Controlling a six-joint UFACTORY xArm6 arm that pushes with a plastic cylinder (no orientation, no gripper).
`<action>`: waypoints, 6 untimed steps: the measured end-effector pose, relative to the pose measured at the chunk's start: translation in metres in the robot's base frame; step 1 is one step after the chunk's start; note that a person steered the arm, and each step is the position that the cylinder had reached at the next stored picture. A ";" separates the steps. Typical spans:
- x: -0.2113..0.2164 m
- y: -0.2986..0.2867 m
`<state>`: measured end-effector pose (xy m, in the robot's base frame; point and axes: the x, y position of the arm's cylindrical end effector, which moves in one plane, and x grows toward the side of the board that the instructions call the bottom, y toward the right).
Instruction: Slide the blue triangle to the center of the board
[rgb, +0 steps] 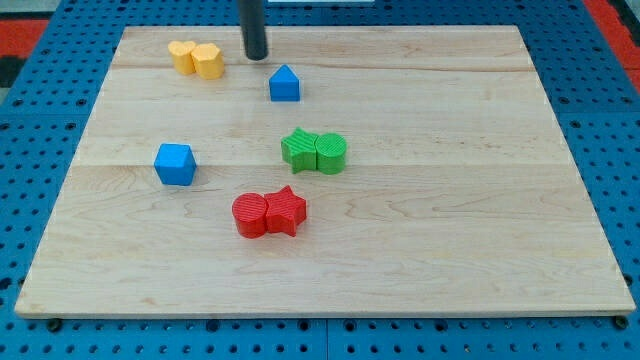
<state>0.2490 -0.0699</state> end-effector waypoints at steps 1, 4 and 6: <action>0.002 0.024; 0.040 0.023; 0.057 0.024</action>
